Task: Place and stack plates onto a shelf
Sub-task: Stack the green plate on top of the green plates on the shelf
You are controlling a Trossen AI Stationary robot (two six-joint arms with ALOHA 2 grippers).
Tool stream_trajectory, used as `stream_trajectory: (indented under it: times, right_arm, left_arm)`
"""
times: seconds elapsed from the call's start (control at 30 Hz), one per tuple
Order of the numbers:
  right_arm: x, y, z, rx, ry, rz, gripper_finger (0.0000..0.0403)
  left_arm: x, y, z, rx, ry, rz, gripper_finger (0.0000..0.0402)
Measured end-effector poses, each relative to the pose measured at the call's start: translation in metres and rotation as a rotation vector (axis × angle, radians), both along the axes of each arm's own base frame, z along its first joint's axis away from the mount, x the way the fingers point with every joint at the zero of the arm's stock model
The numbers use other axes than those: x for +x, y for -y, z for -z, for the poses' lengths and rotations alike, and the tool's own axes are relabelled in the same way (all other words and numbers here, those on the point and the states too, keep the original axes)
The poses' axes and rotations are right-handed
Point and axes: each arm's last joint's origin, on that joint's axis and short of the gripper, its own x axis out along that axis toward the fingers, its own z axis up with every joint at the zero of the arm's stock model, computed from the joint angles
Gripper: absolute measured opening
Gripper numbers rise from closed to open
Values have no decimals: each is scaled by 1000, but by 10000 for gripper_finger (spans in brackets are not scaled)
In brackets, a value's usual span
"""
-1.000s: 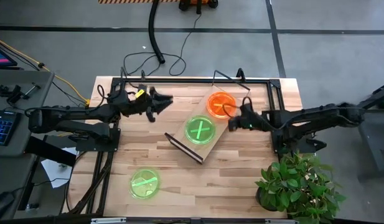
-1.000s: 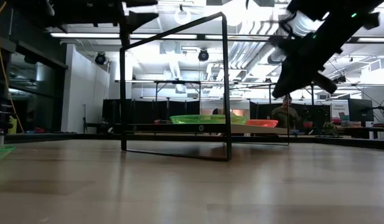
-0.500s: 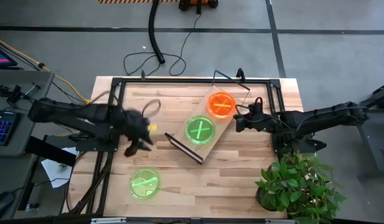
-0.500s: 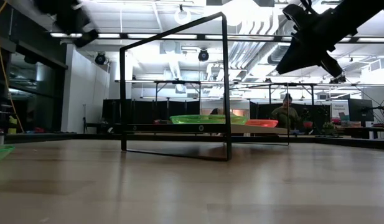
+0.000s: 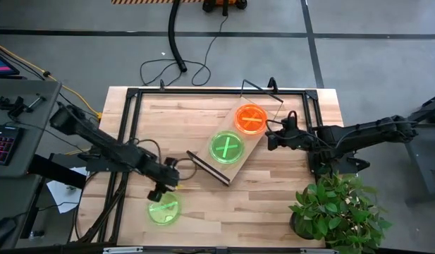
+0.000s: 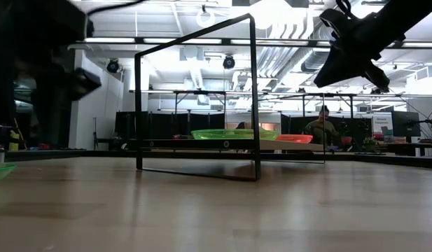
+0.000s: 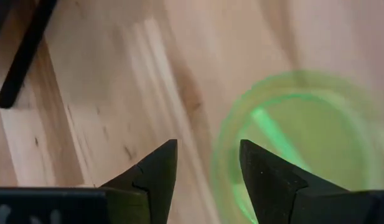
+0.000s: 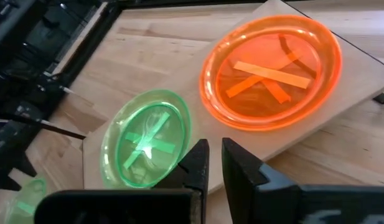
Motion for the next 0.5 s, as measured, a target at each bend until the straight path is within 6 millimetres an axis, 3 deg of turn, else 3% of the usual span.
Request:
stream_trajectory:
  times: [0.23,0.5]
  right_arm:
    - [-2,0,3,-3,-35,0,28]
    - [-3,0,7,-6,-79,2,28]
  left_arm:
    - [14,8,29,8,-82,16,168]
    - [17,14,46,-12,-162,61,168]
